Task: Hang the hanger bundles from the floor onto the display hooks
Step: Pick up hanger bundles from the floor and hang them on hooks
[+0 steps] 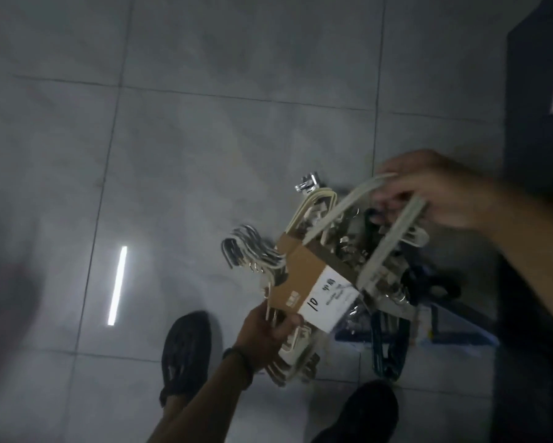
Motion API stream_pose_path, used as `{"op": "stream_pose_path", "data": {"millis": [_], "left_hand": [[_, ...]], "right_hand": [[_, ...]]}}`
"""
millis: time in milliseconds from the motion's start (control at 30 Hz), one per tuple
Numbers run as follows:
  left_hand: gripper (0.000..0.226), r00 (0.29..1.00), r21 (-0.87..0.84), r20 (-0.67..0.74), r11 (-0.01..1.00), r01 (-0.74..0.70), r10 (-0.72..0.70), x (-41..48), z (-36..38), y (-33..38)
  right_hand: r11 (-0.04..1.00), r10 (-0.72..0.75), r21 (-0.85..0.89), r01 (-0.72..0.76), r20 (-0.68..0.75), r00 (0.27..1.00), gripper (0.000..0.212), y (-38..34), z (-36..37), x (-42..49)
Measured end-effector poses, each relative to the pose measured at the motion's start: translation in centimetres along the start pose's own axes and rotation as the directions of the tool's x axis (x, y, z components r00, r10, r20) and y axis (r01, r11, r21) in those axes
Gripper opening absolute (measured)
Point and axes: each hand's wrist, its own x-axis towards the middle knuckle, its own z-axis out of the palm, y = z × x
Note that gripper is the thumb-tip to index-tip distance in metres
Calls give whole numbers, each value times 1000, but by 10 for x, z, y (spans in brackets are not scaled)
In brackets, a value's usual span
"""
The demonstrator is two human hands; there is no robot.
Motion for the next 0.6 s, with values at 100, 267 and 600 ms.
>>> {"op": "stream_pose_path", "data": {"millis": [100, 267, 600], "left_hand": [[16, 976, -23, -133, 985, 169, -170, 14, 0, -34], [23, 936, 151, -274, 951, 269, -221, 60, 3, -72], [24, 896, -3, -382, 969, 245, -228, 71, 19, -93]], "right_hand": [[949, -23, -314, -18, -129, 991, 36, -18, 73, 47], [901, -83, -422, -97, -388, 918, 37, 50, 117, 104], [893, -203, -433, -123, -632, 748, 96, 153, 189, 63]]}}
